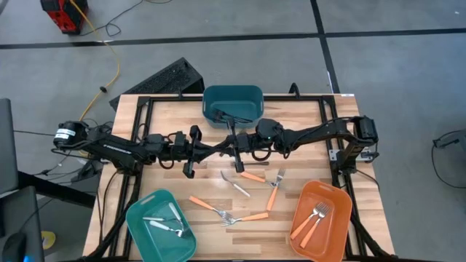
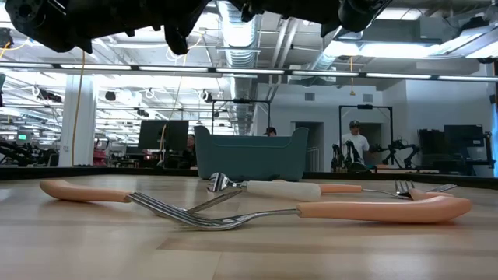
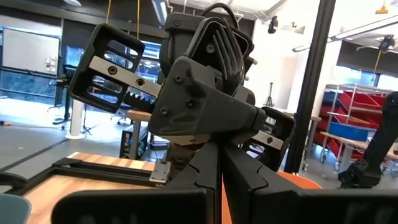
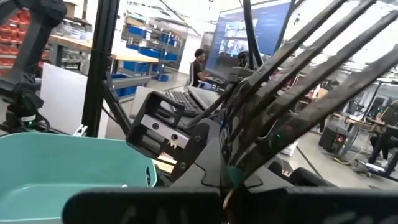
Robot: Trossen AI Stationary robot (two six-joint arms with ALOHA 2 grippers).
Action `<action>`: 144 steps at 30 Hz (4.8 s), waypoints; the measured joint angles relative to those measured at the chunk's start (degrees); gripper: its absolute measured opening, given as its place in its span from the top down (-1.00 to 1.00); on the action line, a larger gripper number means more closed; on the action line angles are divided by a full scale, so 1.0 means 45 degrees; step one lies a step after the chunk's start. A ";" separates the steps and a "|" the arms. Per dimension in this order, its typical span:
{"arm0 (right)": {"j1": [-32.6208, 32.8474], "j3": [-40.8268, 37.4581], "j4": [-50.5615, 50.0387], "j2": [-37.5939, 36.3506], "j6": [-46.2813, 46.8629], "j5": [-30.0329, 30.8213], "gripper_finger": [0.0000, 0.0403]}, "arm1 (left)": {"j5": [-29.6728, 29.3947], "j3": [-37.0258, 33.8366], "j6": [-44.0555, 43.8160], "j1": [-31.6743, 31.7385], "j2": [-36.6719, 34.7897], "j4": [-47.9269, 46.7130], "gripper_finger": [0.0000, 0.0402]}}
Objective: Sort silverware by color (type)
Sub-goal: Put the black fork into the blue bin
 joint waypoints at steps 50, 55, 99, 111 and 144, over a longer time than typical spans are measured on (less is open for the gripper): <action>-0.1445 0.0025 -0.3124 -0.0384 -0.0309 0.7807 0.92 | -0.5940 0.0015 0.0463 -0.0005 -0.6413 -0.8979 0.16; -0.2015 0.1066 -0.4811 0.0188 -0.0033 0.9385 0.92 | -0.6026 0.0010 0.0187 -0.0005 -0.6932 -0.9618 0.16; -0.3512 0.5848 -1.2952 0.5238 0.2427 1.3044 0.92 | -0.5958 0.0005 -0.0036 -0.0010 -0.7106 -1.0097 0.16; -0.3842 0.5848 -1.3141 0.5307 0.3166 1.1918 0.92 | -0.5967 0.0005 -0.0085 -0.0015 -0.7106 -1.0238 0.16; -0.4035 0.5825 -1.2758 0.5476 0.2452 1.0071 0.38 | -0.5980 0.0005 -0.0088 -0.0015 -0.7106 -1.0253 0.16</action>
